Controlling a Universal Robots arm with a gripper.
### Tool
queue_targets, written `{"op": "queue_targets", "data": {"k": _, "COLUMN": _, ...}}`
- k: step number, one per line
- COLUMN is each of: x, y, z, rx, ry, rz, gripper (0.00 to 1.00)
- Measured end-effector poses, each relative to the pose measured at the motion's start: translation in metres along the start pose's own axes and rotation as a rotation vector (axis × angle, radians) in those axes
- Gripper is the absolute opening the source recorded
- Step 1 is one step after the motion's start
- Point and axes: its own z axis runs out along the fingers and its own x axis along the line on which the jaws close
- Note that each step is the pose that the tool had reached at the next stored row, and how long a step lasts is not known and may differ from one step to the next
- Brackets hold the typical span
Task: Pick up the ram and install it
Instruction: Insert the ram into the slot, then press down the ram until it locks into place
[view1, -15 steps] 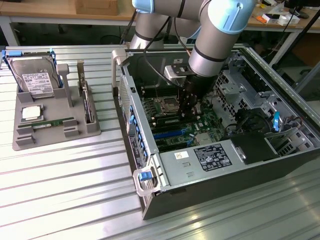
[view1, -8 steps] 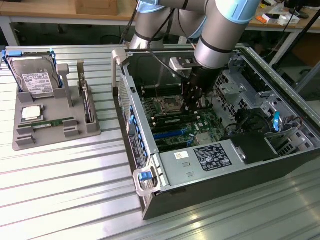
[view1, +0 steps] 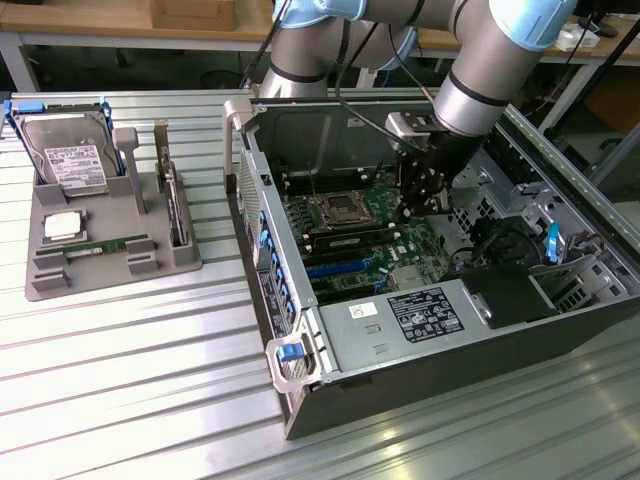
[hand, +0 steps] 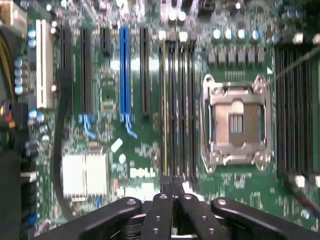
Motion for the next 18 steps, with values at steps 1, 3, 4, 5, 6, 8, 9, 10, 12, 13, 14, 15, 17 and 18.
{"op": "queue_targets", "data": {"k": 1, "x": 0.0, "y": -0.005, "z": -0.0004, "rx": -0.0016, "ry": 0.0, "rz": 0.0, "gripper": 0.11}}
{"op": "queue_targets", "data": {"k": 3, "x": 0.0, "y": -0.024, "z": -0.0022, "rx": -0.0064, "ry": 0.0002, "rz": 0.0, "gripper": 0.11}}
{"op": "queue_targets", "data": {"k": 4, "x": -0.001, "y": -0.0264, "z": -0.0179, "rx": -0.0065, "ry": 0.0001, "rz": 0.0, "gripper": 0.11}}
{"op": "queue_targets", "data": {"k": 5, "x": -0.001, "y": -0.0257, "z": -0.0268, "rx": -0.0065, "ry": 0.0002, "rz": 0.0, "gripper": 0.11}}
{"op": "queue_targets", "data": {"k": 6, "x": -0.001, "y": -0.0252, "z": -0.0328, "rx": -0.0065, "ry": -0.0001, "rz": 0.0, "gripper": 0.11}}
{"op": "queue_targets", "data": {"k": 8, "x": -0.001, "y": -0.025, "z": -0.0354, "rx": -0.0065, "ry": -0.0015, "rz": 0.0, "gripper": 0.11}}
{"op": "queue_targets", "data": {"k": 9, "x": -0.001, "y": -0.025, "z": -0.0354, "rx": -0.0066, "ry": -0.0015, "rz": 0.0, "gripper": 0.11}}
{"op": "queue_targets", "data": {"k": 10, "x": -0.001, "y": -0.025, "z": -0.0354, "rx": -0.0066, "ry": -0.0014, "rz": 0.0, "gripper": 0.11}}
{"op": "queue_targets", "data": {"k": 12, "x": -0.001, "y": -0.025, "z": -0.0354, "rx": -0.0066, "ry": -0.0014, "rz": 0.0, "gripper": 0.11}}
{"op": "queue_targets", "data": {"k": 13, "x": -0.001, "y": -0.0236, "z": -0.0352, "rx": -0.0065, "ry": -0.0013, "rz": 0.0, "gripper": 0.11}}
{"op": "queue_targets", "data": {"k": 14, "x": -0.001, "y": -0.0197, "z": -0.0328, "rx": -0.0065, "ry": -0.0013, "rz": 0.0, "gripper": 0.11}}
{"op": "queue_targets", "data": {"k": 15, "x": -0.001, "y": -0.0163, "z": -0.0273, "rx": -0.0066, "ry": -0.0015, "rz": 0.0, "gripper": 0.11}}
{"op": "queue_targets", "data": {"k": 17, "x": 0.0, "y": -0.0069, "z": -0.0183, "rx": -0.0065, "ry": -0.0014, "rz": 0.0, "gripper": 0.11}}
{"op": "queue_targets", "data": {"k": 18, "x": 0.0, "y": 0.0031, "z": -0.0118, "rx": -0.0066, "ry": -0.0013, "rz": 0.0, "gripper": 0.11}}
